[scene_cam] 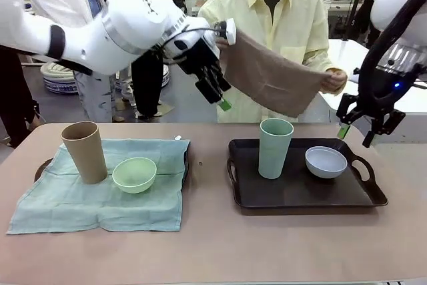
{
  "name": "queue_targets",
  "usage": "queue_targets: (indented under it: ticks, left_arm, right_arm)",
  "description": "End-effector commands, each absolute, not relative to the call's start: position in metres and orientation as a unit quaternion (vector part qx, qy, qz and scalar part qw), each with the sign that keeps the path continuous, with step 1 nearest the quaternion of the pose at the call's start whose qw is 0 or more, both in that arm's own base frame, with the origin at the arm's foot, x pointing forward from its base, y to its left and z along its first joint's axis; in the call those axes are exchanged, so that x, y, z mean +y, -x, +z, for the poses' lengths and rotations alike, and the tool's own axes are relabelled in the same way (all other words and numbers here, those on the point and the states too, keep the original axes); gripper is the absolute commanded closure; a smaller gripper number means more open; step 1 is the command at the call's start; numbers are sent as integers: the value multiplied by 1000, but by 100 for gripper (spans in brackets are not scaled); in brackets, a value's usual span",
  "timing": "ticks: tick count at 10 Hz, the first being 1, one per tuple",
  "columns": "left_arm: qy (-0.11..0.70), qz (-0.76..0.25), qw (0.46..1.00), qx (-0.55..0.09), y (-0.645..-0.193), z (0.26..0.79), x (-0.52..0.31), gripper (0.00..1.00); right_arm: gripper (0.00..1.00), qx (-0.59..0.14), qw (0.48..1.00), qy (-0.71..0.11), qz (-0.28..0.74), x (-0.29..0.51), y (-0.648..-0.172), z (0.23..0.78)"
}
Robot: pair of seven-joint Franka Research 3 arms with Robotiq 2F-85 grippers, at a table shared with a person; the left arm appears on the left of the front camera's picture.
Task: Set up a tray with a mat and arrange the tableware.
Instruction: Pick up the Picnic Bowl and Reusable plastic cup from the Handle tray in front of the human's position and hold them in the air.
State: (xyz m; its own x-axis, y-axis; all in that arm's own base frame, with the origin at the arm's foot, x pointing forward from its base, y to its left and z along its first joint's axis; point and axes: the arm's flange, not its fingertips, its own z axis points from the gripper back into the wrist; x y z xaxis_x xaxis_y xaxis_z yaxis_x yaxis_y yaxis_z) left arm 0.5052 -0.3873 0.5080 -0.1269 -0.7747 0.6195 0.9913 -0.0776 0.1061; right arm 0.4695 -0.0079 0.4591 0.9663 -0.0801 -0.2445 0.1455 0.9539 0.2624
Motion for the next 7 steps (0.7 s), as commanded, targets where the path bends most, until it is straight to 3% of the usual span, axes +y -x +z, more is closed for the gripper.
queue_targets:
  ticks: [1, 3, 5, 7]
  left_arm:
    - [252, -729, 588, -244, -517, 488, -394, 0]
    - [275, -726, 582, -241, -525, 458, -405, 0]
    - [288, -698, 605, -253, -529, 443, -408, 0]
    - [251, -663, 657, -259, -517, 458, -398, 0]
  right_arm:
    - [30, 117, 985, -110, -55, 0, -481, 447]
    - [30, 119, 986, -103, -53, 4, -489, 434]
    - [30, 115, 986, -109, -47, 5, -491, 429]
    - [30, 121, 984, -120, -45, 3, -487, 427]
